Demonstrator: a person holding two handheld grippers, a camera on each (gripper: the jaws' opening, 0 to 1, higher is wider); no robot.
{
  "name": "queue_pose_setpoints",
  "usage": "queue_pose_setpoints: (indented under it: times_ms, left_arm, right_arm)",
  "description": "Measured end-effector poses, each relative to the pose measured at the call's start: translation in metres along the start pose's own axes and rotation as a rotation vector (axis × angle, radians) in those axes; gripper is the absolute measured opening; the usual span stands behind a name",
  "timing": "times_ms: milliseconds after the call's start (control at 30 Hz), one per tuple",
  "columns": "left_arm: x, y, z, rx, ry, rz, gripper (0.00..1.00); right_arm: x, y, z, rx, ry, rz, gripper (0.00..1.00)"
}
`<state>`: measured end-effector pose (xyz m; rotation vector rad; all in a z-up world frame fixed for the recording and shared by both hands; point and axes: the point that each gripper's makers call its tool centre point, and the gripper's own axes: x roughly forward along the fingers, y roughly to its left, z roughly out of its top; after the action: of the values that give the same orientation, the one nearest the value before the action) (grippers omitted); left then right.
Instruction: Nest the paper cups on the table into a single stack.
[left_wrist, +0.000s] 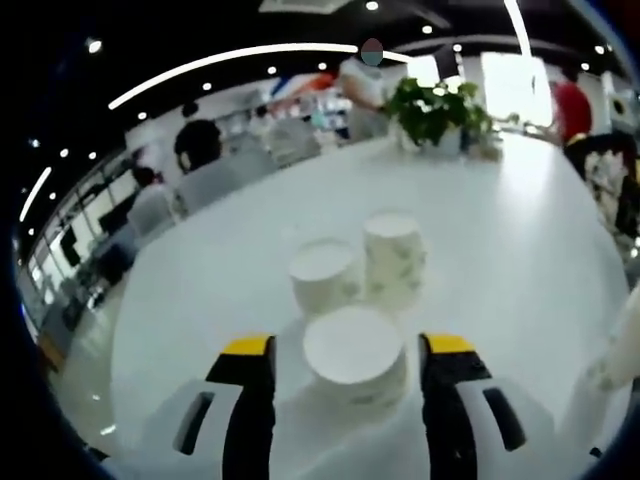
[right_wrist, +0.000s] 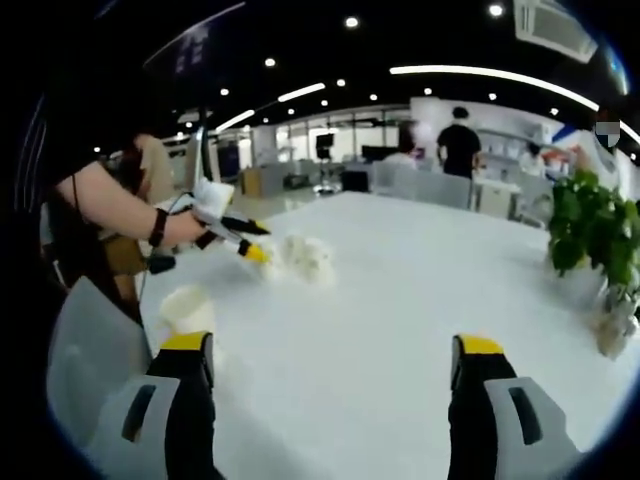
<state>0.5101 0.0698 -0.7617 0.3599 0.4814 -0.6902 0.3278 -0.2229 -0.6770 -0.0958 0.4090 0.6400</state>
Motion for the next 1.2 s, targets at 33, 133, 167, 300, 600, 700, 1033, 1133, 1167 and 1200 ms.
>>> queue_pose_setpoints:
  times_ms: [33, 133, 167, 300, 600, 700, 1033, 1133, 1167, 1200]
  left_arm:
    - [0.001, 0.000, -0.001, 0.000, 0.001, -0.002, 0.54]
    - [0.002, -0.001, 0.000, -0.004, 0.001, -0.005, 0.53]
    - [0.002, -0.001, 0.000, -0.006, 0.001, -0.007, 0.52]
    - [0.004, -0.002, 0.000, -0.012, 0.004, -0.021, 0.46]
    - [0.005, -0.004, -0.002, -0.033, 0.014, -0.034, 0.40]
    - [0.004, -0.005, -0.001, -0.033, 0.011, -0.036, 0.40]
    - [-0.004, -0.008, 0.002, -0.030, 0.006, -0.037, 0.38]
    - [-0.008, -0.010, 0.004, -0.031, 0.005, -0.038, 0.38]
    - [-0.009, -0.010, 0.004, -0.030, 0.003, -0.037, 0.38]
    - [-0.011, -0.011, 0.005, -0.029, 0.002, -0.037, 0.38]
  right_arm:
    - [0.000, 0.000, 0.000, -0.001, 0.000, 0.000, 0.96]
    - [0.000, -0.001, -0.001, 0.002, 0.001, -0.001, 0.96]
    - [-0.001, -0.001, -0.001, 0.000, 0.001, -0.001, 0.96]
    - [-0.001, 0.000, -0.003, 0.001, 0.006, -0.001, 0.96]
    - [-0.002, -0.003, -0.003, 0.001, 0.007, -0.004, 0.96]
    - [-0.002, -0.002, -0.003, 0.002, 0.008, -0.004, 0.96]
    - [-0.005, 0.001, -0.001, -0.002, 0.001, -0.004, 0.96]
    - [-0.006, 0.002, 0.000, -0.002, -0.002, -0.003, 0.96]
    - [-0.007, 0.002, 0.001, -0.004, -0.003, -0.004, 0.96]
    - [-0.007, 0.002, 0.001, -0.004, -0.003, -0.005, 0.96]
